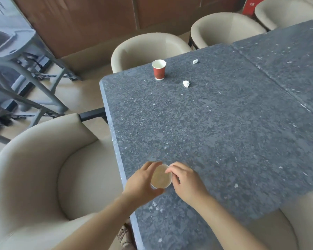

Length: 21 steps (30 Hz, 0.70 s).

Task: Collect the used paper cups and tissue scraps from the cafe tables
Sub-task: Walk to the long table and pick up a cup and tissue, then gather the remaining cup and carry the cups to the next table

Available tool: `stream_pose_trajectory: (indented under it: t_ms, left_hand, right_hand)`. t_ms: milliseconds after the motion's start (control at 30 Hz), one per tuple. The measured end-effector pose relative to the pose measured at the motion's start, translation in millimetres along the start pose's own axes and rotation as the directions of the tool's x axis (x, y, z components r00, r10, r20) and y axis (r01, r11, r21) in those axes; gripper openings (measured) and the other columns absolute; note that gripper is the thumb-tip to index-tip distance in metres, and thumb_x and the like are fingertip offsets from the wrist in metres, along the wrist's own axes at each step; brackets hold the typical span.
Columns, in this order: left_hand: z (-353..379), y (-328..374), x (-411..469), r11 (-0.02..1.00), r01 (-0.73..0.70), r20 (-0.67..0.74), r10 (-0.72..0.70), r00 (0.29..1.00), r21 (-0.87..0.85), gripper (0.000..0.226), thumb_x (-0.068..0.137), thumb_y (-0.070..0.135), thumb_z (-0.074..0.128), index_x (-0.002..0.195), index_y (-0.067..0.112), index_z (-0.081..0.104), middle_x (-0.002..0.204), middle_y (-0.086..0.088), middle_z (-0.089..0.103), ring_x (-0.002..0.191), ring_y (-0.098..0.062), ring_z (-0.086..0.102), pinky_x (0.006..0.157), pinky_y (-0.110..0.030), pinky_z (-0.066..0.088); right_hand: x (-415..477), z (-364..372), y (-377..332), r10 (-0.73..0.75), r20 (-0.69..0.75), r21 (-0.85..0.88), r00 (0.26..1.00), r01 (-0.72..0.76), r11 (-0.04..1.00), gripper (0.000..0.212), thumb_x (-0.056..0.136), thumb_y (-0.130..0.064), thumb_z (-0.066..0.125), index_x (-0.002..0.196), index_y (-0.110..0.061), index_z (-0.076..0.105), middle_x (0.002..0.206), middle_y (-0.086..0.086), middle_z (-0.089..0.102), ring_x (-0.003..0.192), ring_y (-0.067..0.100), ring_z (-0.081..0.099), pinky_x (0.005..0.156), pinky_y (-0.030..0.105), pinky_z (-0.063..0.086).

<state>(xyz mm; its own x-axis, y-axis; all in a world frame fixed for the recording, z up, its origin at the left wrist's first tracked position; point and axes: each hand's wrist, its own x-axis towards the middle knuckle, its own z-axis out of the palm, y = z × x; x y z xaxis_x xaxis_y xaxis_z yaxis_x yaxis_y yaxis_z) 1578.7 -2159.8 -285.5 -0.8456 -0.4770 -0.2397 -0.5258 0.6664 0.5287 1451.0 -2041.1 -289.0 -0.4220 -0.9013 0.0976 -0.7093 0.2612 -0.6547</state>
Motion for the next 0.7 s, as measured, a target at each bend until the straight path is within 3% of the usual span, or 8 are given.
stream_pose_trajectory:
  t_ms: [333,600,700]
  left_hand:
    - [-42,-57,-88,0.991,0.11,-0.226,-0.125,0.966,-0.08,0.079,0.066,0.053,0.069,0.133,0.037,0.031,0.132,0.015,0.045,0.107,-0.013,0.055,0.081,-0.034,0.05]
    - [-94,-146,-219,0.969,0.215,-0.42,-0.246,0.873,-0.121,0.071,0.067,0.051,0.068,0.128,0.039,0.035,0.13,0.019,0.045,0.108,-0.009,0.052,0.082,-0.03,0.048]
    - [-110,-185,-278,0.96,0.221,-0.483,-0.276,0.831,-0.169,0.064,0.072,0.046,0.068,0.127,0.036,0.038,0.131,0.015,0.044,0.11,-0.009,0.052,0.083,-0.03,0.049]
  right_hand:
    - [6,38,-89,-0.258,0.161,-0.085,0.953,0.274,0.958,0.024,0.075,0.01,0.056,0.087,-0.009,0.065,0.105,0.001,0.061,0.099,0.02,0.056,0.077,0.02,0.042]
    - [3,116,-228,-0.442,0.285,-0.026,0.851,0.468,0.884,0.006,0.076,-0.003,0.068,0.081,-0.007,0.067,0.104,0.007,0.062,0.088,0.03,0.06,0.077,0.037,0.051]
    - [-5,157,-287,-0.521,0.29,0.018,0.803,0.54,0.842,0.004,0.077,-0.005,0.068,0.08,-0.008,0.068,0.099,0.007,0.062,0.083,0.027,0.06,0.072,0.028,0.047]
